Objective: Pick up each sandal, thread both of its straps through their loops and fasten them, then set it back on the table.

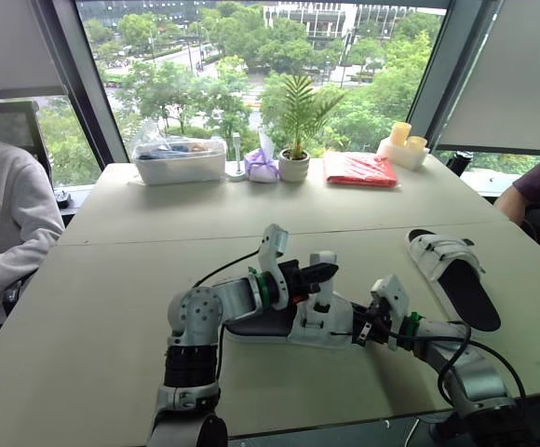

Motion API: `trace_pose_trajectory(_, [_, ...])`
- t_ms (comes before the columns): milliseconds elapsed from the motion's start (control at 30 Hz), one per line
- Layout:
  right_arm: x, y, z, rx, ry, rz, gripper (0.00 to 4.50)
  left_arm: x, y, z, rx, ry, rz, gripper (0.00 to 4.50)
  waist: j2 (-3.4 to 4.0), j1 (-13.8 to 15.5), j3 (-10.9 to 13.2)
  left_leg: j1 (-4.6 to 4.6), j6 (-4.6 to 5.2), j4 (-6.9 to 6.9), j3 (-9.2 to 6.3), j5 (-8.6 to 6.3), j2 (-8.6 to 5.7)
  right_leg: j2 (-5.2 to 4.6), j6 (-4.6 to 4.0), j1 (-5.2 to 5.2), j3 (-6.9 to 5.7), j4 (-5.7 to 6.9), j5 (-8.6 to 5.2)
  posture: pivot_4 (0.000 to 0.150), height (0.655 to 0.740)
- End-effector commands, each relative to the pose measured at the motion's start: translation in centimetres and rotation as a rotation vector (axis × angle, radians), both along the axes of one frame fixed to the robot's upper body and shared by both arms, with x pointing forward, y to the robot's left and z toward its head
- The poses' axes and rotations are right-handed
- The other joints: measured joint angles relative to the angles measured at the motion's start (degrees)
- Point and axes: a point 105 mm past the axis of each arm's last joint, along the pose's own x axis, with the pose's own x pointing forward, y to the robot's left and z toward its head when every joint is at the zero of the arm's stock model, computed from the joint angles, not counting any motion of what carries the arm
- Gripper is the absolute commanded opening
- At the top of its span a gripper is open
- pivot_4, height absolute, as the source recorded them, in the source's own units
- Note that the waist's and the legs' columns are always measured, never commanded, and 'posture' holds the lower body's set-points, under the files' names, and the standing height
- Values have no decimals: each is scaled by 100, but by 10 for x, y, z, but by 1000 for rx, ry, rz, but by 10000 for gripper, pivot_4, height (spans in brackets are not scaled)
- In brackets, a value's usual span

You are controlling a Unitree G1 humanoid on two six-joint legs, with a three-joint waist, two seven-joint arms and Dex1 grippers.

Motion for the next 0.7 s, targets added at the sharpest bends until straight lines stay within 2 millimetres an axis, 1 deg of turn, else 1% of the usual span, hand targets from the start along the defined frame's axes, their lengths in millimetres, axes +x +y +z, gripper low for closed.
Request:
trace_pose_trajectory(33, [-10, -3, -33, -32, 129, -14, 0, -16, -35, 12, -98, -12, -79, 538, 0, -2, 0, 0, 0, 0, 0, 0, 0, 0, -6, 3, 0, 0, -3, 1500, 7388])
trace_pose_trajectory(200, [-11, -5, -35, -34, 132, -18, 0, -18, -44, 9, -70, -50, -91, 538, 1, -1, -1, -1, 0, -1, 0, 0, 0, -1, -10, 4, 1, 0, -5, 1500, 7388])
trace_pose_trajectory(333, [-11, -5, -35, -33, 132, -21, 0, -24, -53, 8, -46, -88, -119, 538, 2, -1, -1, -1, 0, -2, 0, 0, 0, -2, -11, 3, 1, -1, -5, 1500, 7388])
trace_pose_trajectory(700, [-12, -5, -37, -30, 133, -24, 0, -31, -59, -2, -6, -101, -127, 538, 3, 0, -2, -1, 0, -4, 0, 0, 0, -3, -12, 3, 2, -4, -6, 1500, 7388])
